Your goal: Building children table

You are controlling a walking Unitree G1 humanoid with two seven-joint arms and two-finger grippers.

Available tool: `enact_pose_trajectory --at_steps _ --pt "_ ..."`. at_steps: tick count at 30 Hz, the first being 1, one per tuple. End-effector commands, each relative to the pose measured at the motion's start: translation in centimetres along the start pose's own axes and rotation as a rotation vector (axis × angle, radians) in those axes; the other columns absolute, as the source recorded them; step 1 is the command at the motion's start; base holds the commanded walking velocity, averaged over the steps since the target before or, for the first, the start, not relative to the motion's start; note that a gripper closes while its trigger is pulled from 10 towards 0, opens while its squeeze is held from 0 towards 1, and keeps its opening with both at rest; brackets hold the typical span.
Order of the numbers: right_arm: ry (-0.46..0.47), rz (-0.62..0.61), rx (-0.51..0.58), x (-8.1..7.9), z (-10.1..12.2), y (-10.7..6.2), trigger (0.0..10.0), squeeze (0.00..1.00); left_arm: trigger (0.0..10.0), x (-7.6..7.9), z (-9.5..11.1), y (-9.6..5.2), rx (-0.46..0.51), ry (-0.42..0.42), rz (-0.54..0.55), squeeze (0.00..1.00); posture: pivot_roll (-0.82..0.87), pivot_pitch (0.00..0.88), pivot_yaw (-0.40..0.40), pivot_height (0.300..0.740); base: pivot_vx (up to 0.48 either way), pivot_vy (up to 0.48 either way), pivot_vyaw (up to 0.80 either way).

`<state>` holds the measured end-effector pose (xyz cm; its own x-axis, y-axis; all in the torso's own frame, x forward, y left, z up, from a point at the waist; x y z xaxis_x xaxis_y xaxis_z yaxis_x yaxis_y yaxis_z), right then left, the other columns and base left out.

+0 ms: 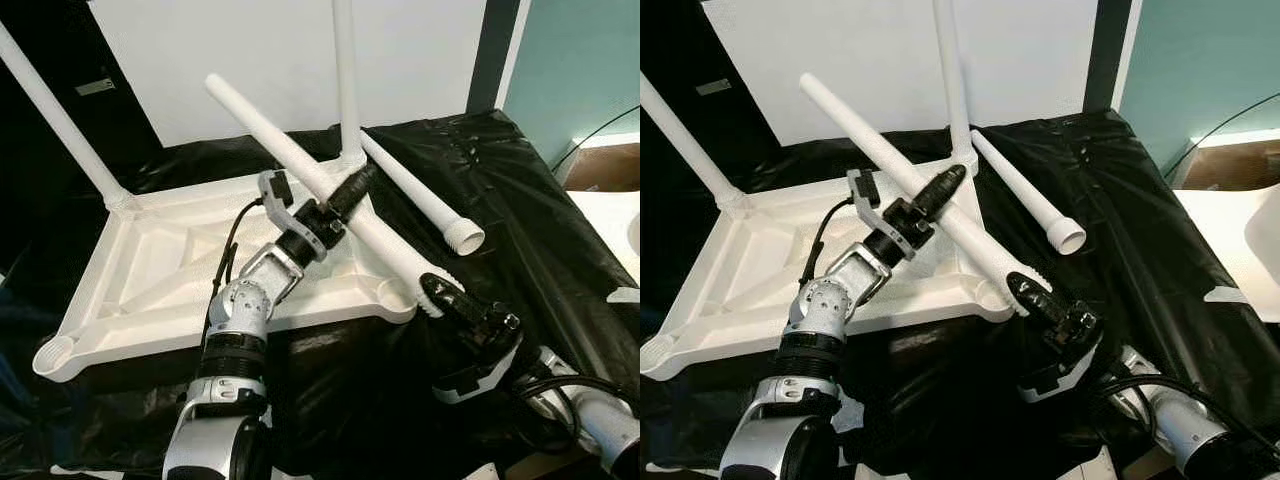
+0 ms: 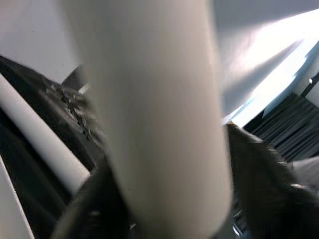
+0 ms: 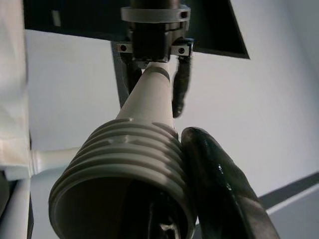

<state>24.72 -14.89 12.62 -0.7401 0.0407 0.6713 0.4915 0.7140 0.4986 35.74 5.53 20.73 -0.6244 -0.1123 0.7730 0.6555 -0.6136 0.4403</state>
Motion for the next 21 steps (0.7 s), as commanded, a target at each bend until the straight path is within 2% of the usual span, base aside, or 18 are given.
enact_pose_trajectory --at_steps 1,2,5,7,8,10,11,13,15,16,17,18,19,21 --pt "0.075 0.051 -0.017 -0.7 0.4 -0.6 10.0 0.0 0.0 0.6 1.3 -0.1 0.067 0.017 -0.036 0.0 -0.1 0.0 0.135 0.74 0.0 0.0 0.0" --pt "0.12 0.062 -0.03 -0.8 0.5 -0.6 10.0 0.0 0.0 0.6 1.5 -0.3 0.086 0.016 -0.035 0.0 -0.1 0.0 0.135 0.74 0.0 0.0 0.0" --pt "0.12 0.062 -0.03 -0.8 0.5 -0.6 10.0 0.0 0.0 0.6 1.5 -0.3 0.086 0.016 -0.035 0.0 -0.1 0.0 0.135 0.74 0.0 0.0 0.0" --pt "0.152 0.066 -0.04 -0.8 0.6 -0.7 10.0 0.0 0.0 0.6 1.7 -0.4 0.099 0.013 -0.037 0.0 -0.09 0.0 0.13 0.74 0.0 0.0 0.0" --pt "0.215 0.089 -0.06 -1.1 0.7 -0.9 10.0 0.03 0.0 0.6 1.8 -0.5 0.114 0.005 -0.039 0.0 -0.09 0.0 0.129 0.74 0.0 0.0 0.0" --pt "0.215 0.089 -0.06 -1.1 0.7 -0.9 10.0 0.03 0.0 0.6 1.8 -0.5 0.114 0.005 -0.039 0.0 -0.09 0.0 0.129 0.74 0.0 0.0 0.0" --pt "0.267 0.095 -0.095 -1.2 0.5 -1.1 10.0 1.0 0.0 0.6 1.9 -0.5 0.128 0.002 -0.036 0.0 -0.09 0.0 0.128 0.74 0.0 0.0 0.0" --pt "0.348 0.101 -0.15 -1.4 0.2 -1.4 10.0 1.0 0.0 0.4 2.1 -0.5 0.147 0.008 -0.02 0.0 -0.09 0.0 0.128 0.74 0.0 0.0 0.0" --pt "0.348 0.101 -0.15 -1.4 0.2 -1.4 10.0 1.0 0.0 0.4 2.1 -0.5 0.147 0.008 -0.02 0.0 -0.09 0.0 0.128 0.74 0.0 0.0 0.0" --pt "0.415 0.119 -0.182 -1.5 0.3 -1.5 10.0 1.0 0.0 0.2 2.3 -0.5 0.166 0.013 -0.003 0.0 -0.1 0.0 0.128 0.74 0.0 0.0 0.0" --pt "0.415 0.119 -0.182 -1.5 0.3 -1.5 10.0 1.0 0.0 0.2 2.3 -0.5 0.166 0.013 -0.003 0.0 -0.1 0.0 0.128 0.74 0.0 0.0 0.0" --pt "0.518 0.15 -0.228 -1.7 0.5 -1.7 10.0 0.89 0.0 0.2 2.6 -0.4 0.198 0.022 0.01 0.0 -0.1 0.0 0.126 0.74 0.0 0.0 0.0" --pt "0.613 0.18 -0.279 -1.9 0.8 -2.0 10.0 0.0 0.0 0.2 2.9 -0.4 0.223 0.041 0.019 0.0 -0.1 0.0 0.126 0.74 0.0 0.0 0.0" --pt "0.842 0.242 -0.393 -2.2 1.2 -2.6 10.0 0.0 0.0 0.5 3.0 -0.1 0.216 0.167 0.03 0.0 -0.11 0.0 0.123 0.74 0.0 0.0 0.0"
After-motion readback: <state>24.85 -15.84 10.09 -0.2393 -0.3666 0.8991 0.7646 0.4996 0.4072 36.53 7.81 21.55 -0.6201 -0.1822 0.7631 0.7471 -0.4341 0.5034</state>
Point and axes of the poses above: a point about 5 cm out from each wrist's last joint towards the gripper, its own y axis pointing out of the wrist towards the gripper, its own z axis along the axis of the wrist's last joint, x = y × z, the point moved 2 cm from there along y, pointing out of the wrist towards the gripper, and after that the axes turned 10 degrees about -y, right-handed, at the moved point
